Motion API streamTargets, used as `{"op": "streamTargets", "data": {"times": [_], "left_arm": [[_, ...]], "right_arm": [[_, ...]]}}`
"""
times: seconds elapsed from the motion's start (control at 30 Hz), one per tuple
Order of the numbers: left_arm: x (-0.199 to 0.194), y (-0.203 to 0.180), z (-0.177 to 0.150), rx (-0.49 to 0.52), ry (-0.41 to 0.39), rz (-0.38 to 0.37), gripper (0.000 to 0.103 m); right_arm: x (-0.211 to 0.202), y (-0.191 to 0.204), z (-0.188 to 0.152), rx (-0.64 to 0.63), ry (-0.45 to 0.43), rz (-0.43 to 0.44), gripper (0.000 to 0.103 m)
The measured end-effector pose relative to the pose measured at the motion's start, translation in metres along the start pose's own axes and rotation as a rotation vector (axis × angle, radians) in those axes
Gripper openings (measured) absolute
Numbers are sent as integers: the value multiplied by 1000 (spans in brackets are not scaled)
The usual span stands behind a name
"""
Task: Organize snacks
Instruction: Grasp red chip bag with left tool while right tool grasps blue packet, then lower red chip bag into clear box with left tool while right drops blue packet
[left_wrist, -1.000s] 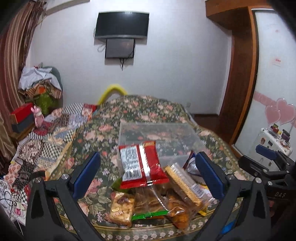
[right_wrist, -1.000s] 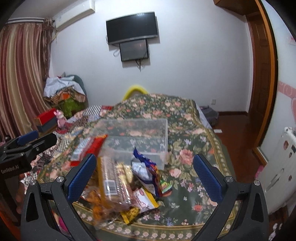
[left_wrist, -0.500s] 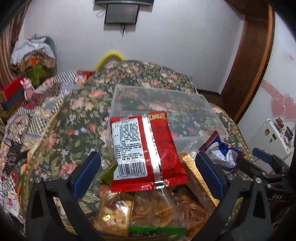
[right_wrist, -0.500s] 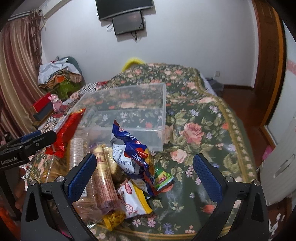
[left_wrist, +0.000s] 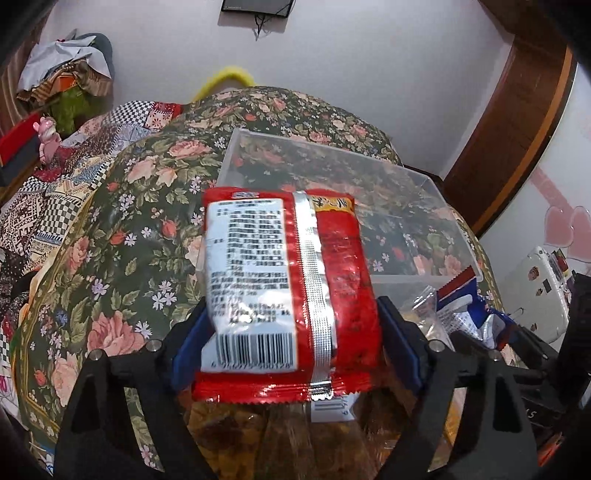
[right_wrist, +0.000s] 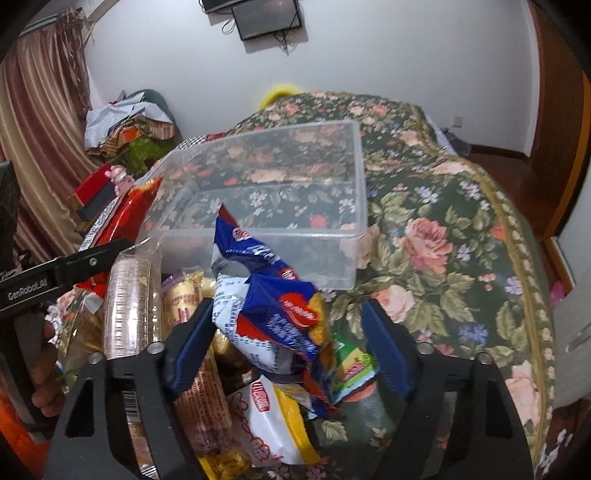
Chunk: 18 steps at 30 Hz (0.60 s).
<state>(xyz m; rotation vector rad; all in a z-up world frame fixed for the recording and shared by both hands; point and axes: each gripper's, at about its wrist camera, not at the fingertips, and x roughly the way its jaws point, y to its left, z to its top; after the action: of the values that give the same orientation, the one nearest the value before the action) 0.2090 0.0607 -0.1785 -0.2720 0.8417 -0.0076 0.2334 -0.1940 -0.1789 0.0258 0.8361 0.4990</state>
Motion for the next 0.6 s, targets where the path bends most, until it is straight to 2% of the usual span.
{"op": "streamTargets", "data": {"times": [0.1, 0.17, 0.33, 0.6], "left_arm": [[1, 1, 0, 0, -1, -1, 81], [0, 0, -1, 9, -7, 6, 77], [-8, -6, -4, 50, -21, 31, 72], [-37, -8, -2, 81, -81, 44, 72]], "right_arm": [[0, 2, 0, -5, 3, 25, 60], [-1, 4, -1, -15, 0, 23, 57], [-9, 9, -2, -42, -28, 2, 54], [-32, 11, 5, -48, -85, 7, 52]]}}
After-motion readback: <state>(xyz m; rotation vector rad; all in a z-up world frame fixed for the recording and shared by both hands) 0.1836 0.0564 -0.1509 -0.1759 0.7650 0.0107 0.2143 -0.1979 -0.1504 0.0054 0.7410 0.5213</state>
